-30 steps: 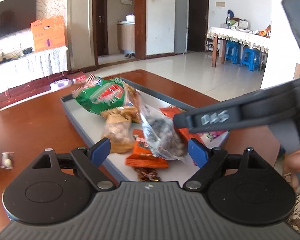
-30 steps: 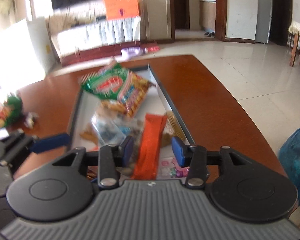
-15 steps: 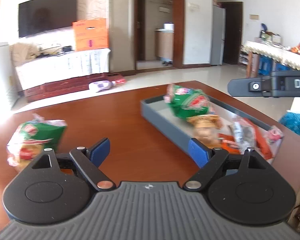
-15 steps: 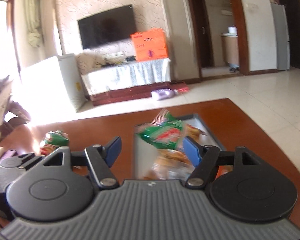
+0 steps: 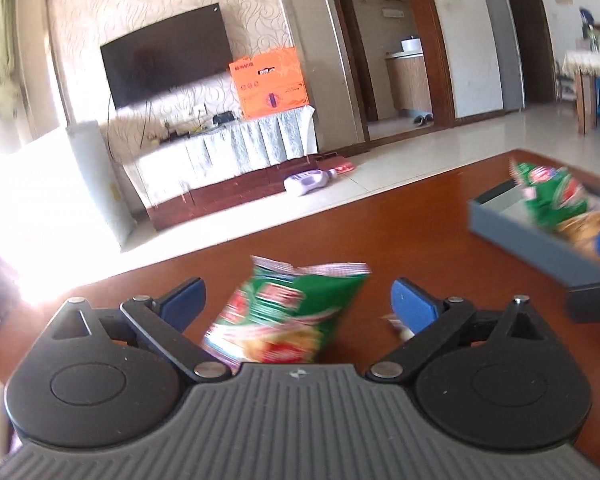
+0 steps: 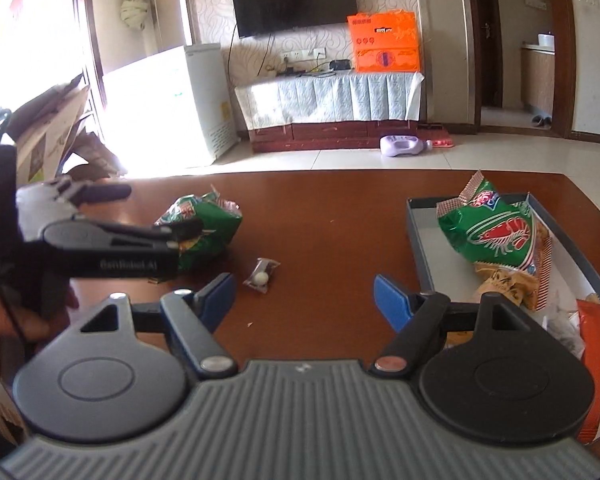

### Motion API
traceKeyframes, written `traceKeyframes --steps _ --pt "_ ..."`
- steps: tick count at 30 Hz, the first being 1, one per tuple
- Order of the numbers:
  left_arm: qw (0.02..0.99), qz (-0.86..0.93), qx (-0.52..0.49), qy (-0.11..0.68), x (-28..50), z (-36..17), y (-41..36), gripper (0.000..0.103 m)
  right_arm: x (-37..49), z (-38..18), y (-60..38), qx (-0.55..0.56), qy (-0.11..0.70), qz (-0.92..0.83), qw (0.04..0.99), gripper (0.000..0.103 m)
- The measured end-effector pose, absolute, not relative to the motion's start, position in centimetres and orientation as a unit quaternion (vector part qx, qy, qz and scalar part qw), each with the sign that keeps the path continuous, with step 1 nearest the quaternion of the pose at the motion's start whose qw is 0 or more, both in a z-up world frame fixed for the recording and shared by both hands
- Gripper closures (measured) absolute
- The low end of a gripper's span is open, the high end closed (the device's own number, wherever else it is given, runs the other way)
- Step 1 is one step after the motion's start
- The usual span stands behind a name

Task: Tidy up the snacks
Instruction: 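Withdraw both tools toward the green chip bag and small candy, then grasp the green shrimp-chip bag with the left tool while the right tool grasps the small wrapped candy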

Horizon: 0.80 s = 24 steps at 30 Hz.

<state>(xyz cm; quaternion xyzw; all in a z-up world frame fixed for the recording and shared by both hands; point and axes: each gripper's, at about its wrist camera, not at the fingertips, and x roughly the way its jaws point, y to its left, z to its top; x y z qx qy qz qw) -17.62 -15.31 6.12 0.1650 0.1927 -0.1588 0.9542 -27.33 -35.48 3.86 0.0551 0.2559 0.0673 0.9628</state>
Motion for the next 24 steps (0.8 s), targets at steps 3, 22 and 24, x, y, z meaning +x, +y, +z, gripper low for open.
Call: traceKeyframes --steps 3,22,24 --pt "0.949 -0.167 0.173 0.204 -15.4 5.3 -13.9 0.001 -27.1 3.7 -35.2 0.052 0.263 0.068 0.961 0.025" --pt "0.939 -0.171 0.13 0.268 -11.4 1.2 -12.3 0.027 -24.4 2.2 -32.4 0.068 0.308 0.056 0.947 0.025" --pt "0.943 -0.159 0.13 0.264 -11.9 1.1 -12.6 0.029 -24.1 1.9 -32.1 0.074 0.314 0.043 0.946 0.025"
